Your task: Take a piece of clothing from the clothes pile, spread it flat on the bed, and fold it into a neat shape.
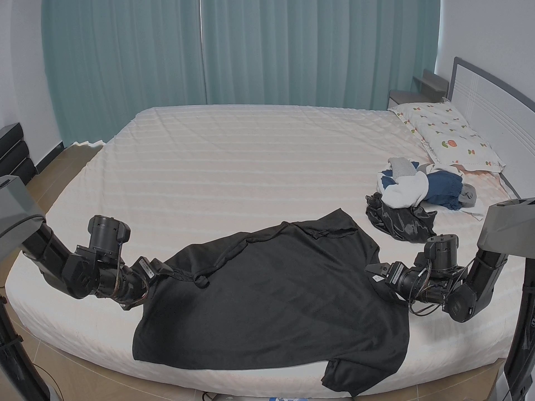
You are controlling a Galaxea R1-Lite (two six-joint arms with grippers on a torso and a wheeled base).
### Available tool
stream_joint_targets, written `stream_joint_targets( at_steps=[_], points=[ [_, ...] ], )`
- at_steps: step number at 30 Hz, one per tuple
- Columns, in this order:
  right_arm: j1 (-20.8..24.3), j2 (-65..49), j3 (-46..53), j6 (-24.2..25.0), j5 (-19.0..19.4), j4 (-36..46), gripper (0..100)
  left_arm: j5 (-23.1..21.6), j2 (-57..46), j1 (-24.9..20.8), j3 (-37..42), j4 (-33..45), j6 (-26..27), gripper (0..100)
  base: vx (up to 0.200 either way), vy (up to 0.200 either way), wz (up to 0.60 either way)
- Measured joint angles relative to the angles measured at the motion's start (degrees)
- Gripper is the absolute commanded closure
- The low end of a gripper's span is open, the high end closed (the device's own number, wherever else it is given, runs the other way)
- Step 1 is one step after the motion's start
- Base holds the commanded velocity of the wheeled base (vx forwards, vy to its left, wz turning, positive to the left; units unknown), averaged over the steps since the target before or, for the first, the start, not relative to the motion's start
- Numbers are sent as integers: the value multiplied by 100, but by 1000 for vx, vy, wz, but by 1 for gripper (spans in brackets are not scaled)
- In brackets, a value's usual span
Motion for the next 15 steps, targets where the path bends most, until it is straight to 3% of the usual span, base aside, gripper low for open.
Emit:
stream_joint_targets(
  at_steps=[7,15],
  points=[
    [44,98,-28,46,-1,-11,0,151,618,-333,-714,40,-110,0,0,0,0],
    [72,124,-11,65,-4,-16,0,881,1379,-774,-1434,57,-96,0,0,0,0]
  ],
)
